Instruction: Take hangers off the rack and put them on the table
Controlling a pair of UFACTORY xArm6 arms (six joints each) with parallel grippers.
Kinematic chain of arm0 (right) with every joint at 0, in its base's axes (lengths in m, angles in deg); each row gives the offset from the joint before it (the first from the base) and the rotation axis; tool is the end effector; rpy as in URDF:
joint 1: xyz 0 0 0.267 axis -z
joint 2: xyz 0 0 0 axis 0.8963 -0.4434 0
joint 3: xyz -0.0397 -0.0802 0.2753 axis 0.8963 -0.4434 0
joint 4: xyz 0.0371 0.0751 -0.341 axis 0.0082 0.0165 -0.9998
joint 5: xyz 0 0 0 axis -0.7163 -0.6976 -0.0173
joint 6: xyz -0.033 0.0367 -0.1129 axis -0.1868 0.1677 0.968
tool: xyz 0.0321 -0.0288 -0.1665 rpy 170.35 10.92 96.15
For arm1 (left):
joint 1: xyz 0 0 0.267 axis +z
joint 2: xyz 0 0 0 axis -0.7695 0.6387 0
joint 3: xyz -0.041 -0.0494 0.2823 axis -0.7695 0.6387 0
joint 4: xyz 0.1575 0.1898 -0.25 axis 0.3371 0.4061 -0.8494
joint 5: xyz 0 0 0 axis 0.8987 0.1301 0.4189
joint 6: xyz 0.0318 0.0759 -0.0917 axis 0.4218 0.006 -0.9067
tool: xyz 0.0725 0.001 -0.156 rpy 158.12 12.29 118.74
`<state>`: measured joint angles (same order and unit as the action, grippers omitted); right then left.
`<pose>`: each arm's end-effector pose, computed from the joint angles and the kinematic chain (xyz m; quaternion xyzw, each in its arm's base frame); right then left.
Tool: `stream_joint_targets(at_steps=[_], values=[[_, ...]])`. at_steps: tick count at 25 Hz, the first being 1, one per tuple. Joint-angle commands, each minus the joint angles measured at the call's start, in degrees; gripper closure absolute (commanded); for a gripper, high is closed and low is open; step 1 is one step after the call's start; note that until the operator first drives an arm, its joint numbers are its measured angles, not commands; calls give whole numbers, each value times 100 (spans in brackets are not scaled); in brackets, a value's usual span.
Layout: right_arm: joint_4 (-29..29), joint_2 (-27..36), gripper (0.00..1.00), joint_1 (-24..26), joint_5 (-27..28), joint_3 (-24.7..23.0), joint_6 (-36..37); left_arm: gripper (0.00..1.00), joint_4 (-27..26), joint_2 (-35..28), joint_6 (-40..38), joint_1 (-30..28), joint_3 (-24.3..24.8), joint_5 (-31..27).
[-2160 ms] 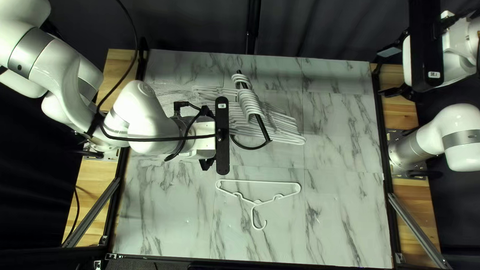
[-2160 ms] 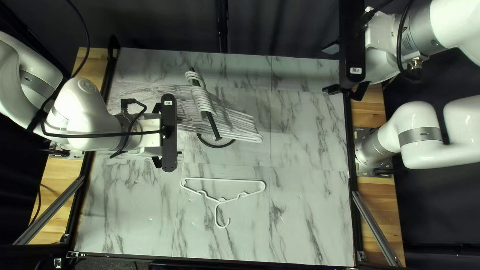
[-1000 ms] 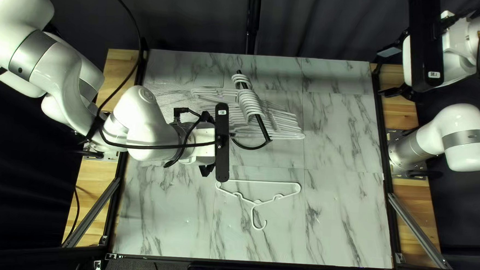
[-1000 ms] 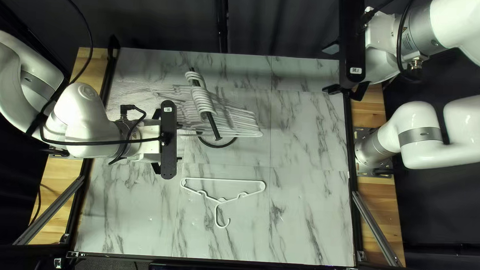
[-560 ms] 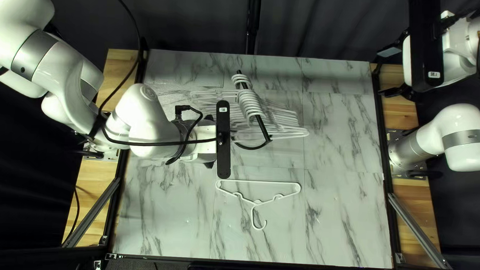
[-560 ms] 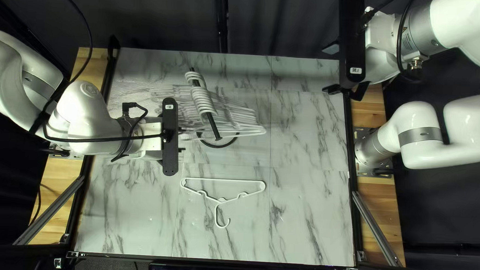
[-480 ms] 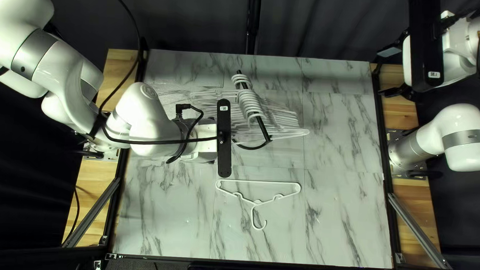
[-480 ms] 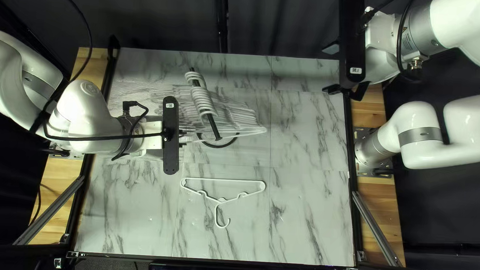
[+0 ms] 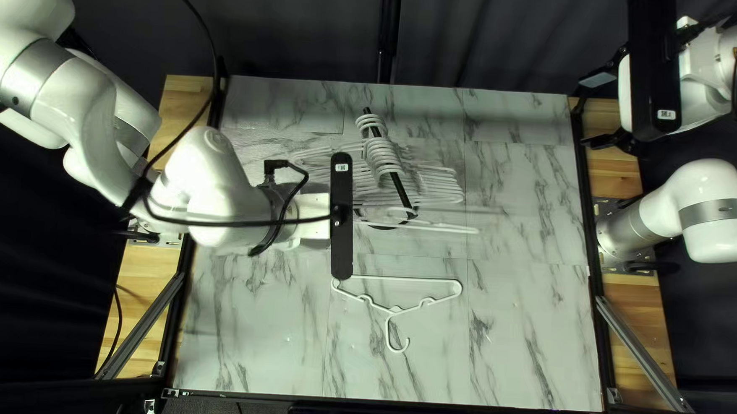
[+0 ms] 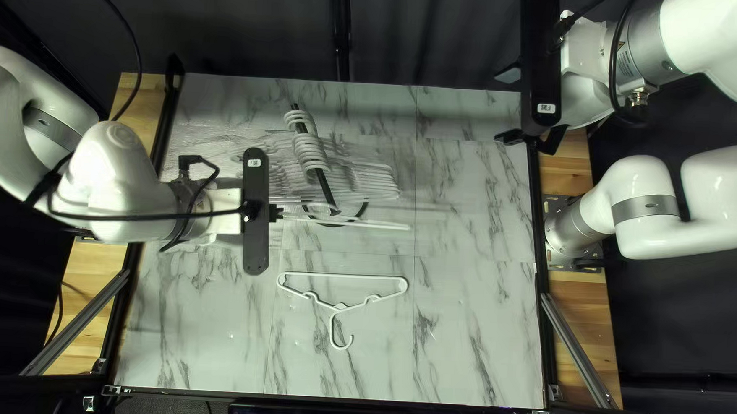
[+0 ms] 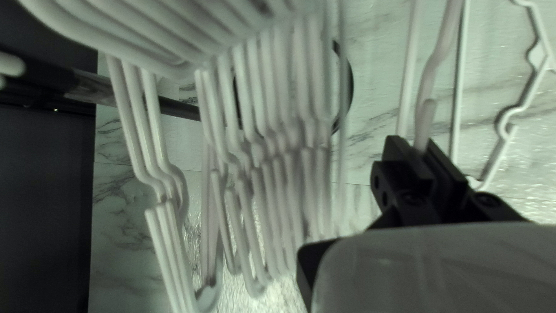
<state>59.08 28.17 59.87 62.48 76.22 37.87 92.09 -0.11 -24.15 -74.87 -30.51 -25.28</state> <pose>0.2957 -0.0293 0.4367 0.9645 0.0367 0.2442 0.0937 0.4292 -0.0885 0.2467 -0.9538 -0.0012 -0.2535 0.1615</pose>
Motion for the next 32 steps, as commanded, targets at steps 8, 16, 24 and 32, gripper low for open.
stream_joint_targets(at_steps=[8,16,24,32], values=[[0,0,0,0,0,0,0,100,96,1405,-878,-1352,-1487,-1707],[0,0,0,0,0,0,0,100,-282,4842,-1255,-1487,-4489,-4942],[0,0,0,0,0,0,0,100,-298,4967,-1296,-1455,-4602,-5116],[0,0,0,0,0,0,0,100,-83,4839,-1357,-1783,-4122,-4485]])
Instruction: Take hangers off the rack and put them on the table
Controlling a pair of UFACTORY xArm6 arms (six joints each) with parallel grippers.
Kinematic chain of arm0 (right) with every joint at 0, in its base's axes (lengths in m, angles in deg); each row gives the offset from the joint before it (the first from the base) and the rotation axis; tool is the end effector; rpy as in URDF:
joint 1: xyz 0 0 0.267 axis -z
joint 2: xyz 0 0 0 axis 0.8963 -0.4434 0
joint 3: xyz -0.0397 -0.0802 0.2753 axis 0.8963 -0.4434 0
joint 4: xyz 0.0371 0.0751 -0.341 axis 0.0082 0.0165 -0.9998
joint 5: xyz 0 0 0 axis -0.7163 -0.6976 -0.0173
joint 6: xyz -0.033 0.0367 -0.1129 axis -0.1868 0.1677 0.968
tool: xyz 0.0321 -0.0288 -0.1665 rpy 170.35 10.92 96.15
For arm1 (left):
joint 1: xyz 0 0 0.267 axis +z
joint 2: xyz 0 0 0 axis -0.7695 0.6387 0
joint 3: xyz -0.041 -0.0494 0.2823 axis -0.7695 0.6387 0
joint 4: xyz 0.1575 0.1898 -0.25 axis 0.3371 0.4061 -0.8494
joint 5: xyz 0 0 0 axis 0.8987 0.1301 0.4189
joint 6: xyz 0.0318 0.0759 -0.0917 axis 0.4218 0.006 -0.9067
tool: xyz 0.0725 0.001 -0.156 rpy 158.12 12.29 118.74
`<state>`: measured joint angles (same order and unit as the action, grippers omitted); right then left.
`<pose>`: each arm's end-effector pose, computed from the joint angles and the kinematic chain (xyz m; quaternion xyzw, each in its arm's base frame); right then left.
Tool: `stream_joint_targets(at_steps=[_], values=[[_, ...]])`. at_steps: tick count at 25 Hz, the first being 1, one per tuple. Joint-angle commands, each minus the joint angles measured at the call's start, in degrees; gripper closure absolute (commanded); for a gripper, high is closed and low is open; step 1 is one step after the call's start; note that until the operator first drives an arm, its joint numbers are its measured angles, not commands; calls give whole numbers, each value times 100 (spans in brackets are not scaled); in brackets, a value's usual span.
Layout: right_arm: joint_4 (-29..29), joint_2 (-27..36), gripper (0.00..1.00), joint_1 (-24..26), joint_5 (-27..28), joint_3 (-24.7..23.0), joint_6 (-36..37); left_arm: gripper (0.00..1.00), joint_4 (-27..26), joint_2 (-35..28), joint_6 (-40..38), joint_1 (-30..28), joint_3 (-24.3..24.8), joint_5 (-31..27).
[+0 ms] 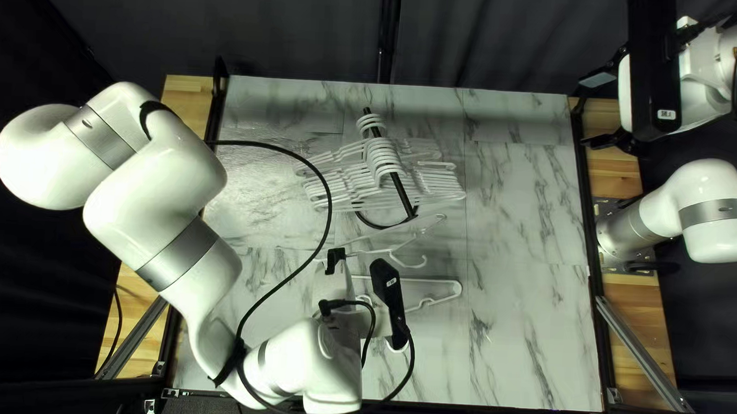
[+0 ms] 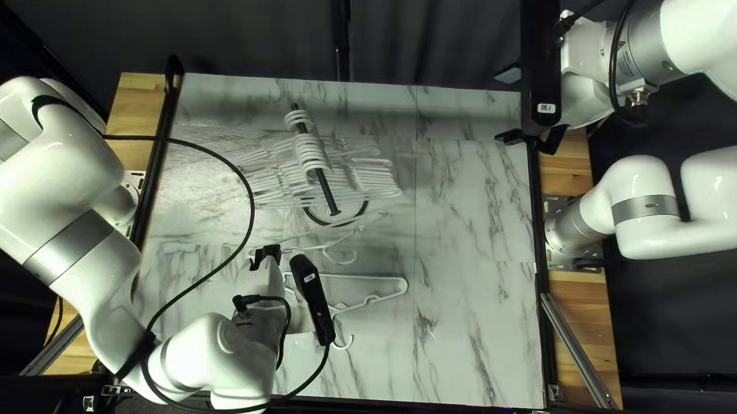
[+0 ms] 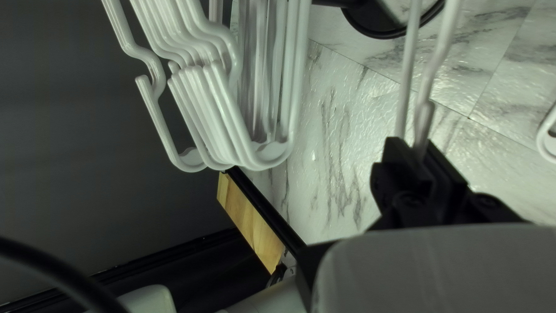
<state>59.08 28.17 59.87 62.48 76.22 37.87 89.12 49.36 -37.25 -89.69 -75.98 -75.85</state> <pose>0.2957 -0.0293 0.4367 0.9645 0.0367 0.2442 0.0937 0.4247 -0.1342 0.1809 -0.8843 -0.1068 -0.0222 0.4541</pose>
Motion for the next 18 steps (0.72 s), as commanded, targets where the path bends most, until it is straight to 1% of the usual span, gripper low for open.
stream_joint_targets(at_steps=[1,6,7,9,18], values=[[0,0,0,0,0,0,0,100,335,-99,-80,-417,548,718],[0,0,0,0,0,0,0,100,860,-2,-205,-812,988,1103],[0,0,0,0,0,0,0,100,1013,-5,-262,-880,1184,1217],[0,0,0,0,0,0,0,100,1147,-39,-322,-907,1435,1315],[0,0,0,0,0,0,0,100,1099,25,-383,-926,1383,1301]])
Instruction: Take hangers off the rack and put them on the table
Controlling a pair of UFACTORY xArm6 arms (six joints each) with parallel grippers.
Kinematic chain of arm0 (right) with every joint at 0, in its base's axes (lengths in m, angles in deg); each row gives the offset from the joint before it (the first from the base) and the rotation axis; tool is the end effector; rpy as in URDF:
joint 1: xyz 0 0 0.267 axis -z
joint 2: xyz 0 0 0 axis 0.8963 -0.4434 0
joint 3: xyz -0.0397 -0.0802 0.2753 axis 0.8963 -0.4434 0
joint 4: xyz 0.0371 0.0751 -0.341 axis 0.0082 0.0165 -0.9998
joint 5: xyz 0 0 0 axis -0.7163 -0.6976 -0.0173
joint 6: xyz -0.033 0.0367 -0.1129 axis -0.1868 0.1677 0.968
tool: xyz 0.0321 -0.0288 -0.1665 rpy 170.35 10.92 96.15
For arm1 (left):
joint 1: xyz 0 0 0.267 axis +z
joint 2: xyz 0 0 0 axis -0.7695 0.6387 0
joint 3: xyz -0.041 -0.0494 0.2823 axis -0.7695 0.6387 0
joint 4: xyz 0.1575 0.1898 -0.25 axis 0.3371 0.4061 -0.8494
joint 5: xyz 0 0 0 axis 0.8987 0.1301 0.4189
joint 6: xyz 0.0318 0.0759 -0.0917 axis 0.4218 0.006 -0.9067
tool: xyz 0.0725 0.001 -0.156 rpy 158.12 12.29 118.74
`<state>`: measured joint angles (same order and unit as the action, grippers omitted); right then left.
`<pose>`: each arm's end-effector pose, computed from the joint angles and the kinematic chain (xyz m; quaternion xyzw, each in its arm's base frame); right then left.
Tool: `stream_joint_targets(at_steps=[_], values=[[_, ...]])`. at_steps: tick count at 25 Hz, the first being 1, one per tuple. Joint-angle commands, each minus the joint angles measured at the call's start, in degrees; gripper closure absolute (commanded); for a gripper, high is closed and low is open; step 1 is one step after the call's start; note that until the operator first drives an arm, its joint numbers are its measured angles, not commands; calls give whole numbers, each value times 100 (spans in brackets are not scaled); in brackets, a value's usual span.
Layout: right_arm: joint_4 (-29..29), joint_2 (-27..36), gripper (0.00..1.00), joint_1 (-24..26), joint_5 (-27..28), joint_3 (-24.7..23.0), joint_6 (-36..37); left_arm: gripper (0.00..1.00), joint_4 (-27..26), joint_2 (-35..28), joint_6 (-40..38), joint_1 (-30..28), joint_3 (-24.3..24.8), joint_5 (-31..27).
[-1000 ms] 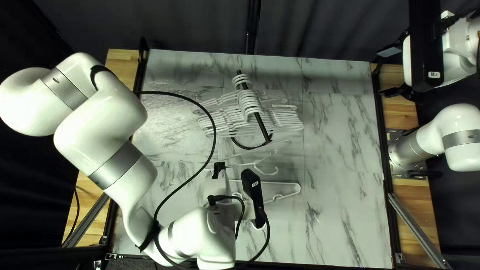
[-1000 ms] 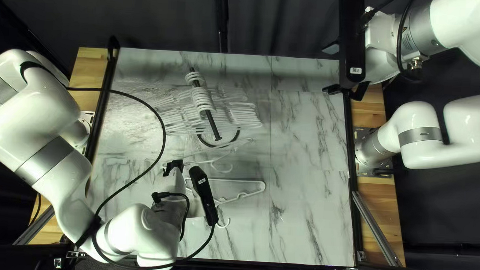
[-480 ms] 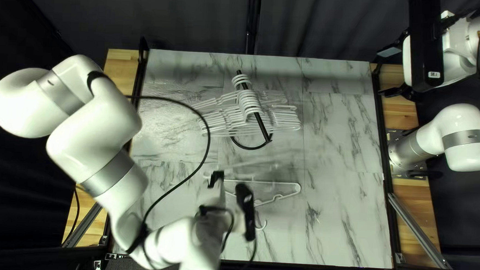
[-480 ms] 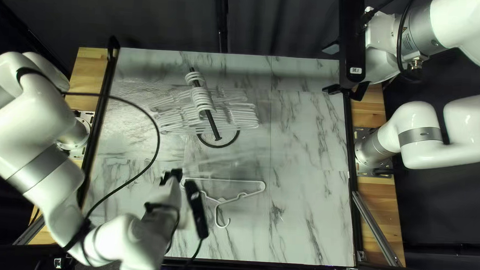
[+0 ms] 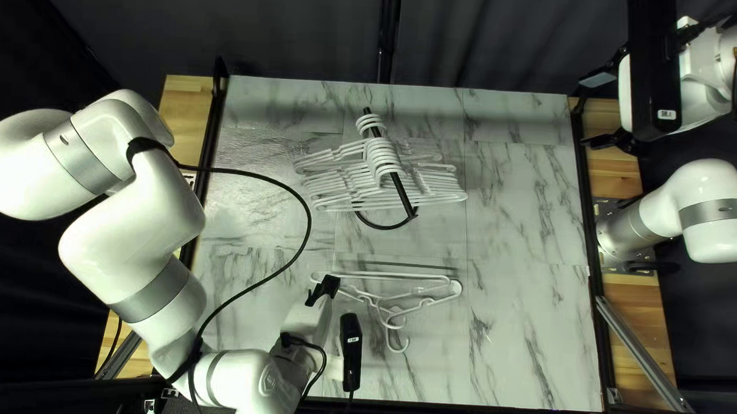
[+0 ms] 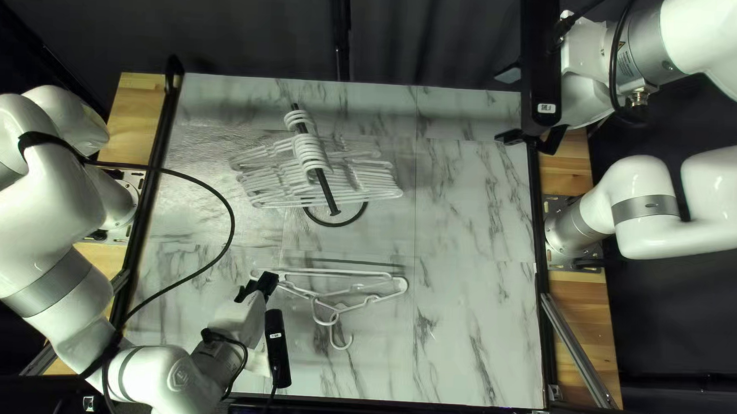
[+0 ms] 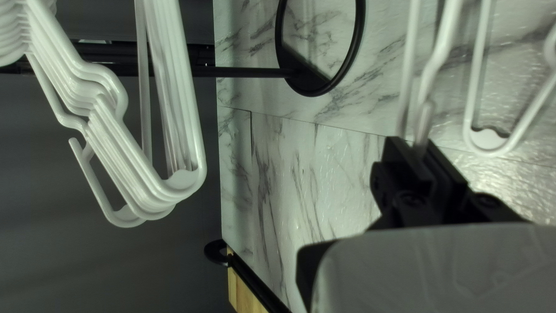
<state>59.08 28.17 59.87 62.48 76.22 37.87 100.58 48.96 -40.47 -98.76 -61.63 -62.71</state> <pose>0.2957 -0.0293 0.4367 0.9645 0.0367 0.2442 0.0937 0.4155 -0.1728 0.1216 -0.8676 0.0515 -0.1262 0.4782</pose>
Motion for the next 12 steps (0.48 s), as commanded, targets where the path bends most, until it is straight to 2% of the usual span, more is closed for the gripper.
stream_joint_targets(at_steps=[1,7,12], values=[[0,0,0,0,0,0,0,100,-32,254,-41,-25,-226,-43],[0,0,0,0,0,0,0,100,386,844,135,-213,-545,-146],[0,0,0,0,0,0,0,100,609,1170,251,-103,-661,-242]])
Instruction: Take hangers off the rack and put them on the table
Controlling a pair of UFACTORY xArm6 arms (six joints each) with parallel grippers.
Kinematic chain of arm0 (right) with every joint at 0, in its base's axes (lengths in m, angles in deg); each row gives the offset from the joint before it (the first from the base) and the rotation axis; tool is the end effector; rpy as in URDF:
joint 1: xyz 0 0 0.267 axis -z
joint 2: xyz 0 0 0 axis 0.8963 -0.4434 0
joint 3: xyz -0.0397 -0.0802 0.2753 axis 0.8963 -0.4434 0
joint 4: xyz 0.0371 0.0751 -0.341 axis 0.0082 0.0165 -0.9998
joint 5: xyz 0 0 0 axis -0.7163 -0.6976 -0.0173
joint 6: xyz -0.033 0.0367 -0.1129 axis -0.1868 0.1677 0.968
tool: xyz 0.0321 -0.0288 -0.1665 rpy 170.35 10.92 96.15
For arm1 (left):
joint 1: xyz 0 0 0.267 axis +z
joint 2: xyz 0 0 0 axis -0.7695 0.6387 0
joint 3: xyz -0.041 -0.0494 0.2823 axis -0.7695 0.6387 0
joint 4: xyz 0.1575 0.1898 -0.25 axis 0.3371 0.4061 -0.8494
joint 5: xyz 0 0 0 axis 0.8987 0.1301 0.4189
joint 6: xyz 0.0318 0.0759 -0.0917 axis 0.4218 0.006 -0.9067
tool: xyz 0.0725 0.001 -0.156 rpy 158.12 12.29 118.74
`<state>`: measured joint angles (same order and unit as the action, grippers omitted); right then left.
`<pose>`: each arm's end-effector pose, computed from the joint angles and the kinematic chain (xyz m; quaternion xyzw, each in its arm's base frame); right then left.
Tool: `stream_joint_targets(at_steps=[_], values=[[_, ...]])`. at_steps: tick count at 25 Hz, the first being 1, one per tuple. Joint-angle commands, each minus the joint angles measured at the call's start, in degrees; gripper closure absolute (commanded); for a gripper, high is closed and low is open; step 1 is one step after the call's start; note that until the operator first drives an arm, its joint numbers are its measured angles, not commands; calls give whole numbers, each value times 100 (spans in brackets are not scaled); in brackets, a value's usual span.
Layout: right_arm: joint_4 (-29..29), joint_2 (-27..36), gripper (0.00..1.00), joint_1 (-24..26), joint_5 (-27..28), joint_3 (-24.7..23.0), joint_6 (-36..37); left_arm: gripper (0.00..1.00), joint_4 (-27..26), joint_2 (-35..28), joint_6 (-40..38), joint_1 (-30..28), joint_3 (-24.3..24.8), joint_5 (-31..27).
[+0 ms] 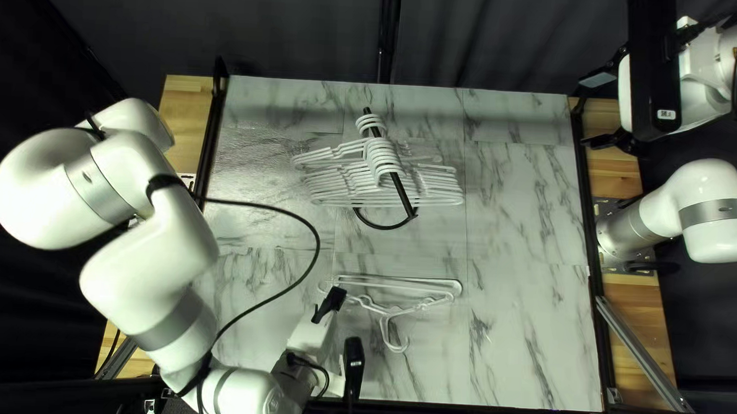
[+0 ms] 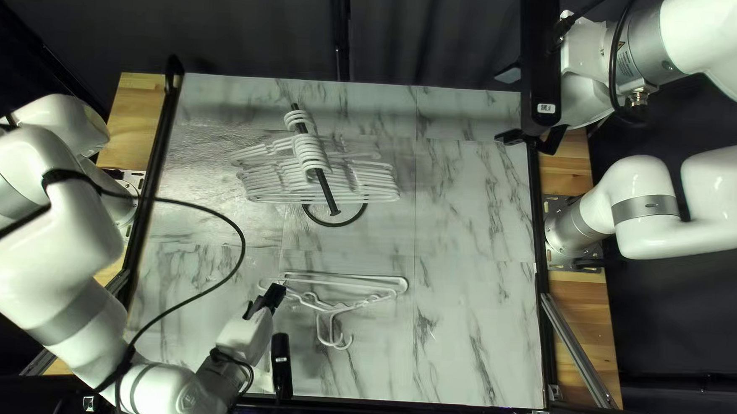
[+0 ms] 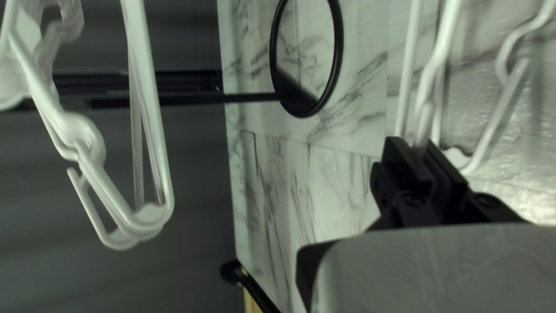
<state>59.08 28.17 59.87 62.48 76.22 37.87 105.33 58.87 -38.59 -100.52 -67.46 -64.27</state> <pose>0.2957 -0.0293 0.4367 0.9645 0.0367 0.2442 0.0937 0.4332 -0.1886 0.0886 -0.8350 0.1067 -0.1315 0.5236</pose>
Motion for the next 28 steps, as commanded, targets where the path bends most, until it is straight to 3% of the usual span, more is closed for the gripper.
stream_joint_targets(at_steps=[1,9,17,18,19,28], values=[[0,0,0,0,0,0,0,100,145,218,74,82,-108,-129],[0,0,0,0,0,0,0,100,92,686,341,183,-651,-475],[0,0,0,0,0,0,0,99,186,716,269,208,-575,-328],[0,0,0,0,0,0,0,15,189,692,255,204,-546,-311],[0,0,0,0,0,0,0,0,190,628,230,187,-487,-282],[0,0,0,0,0,0,0,0,201,-272,80,190,198,306]])
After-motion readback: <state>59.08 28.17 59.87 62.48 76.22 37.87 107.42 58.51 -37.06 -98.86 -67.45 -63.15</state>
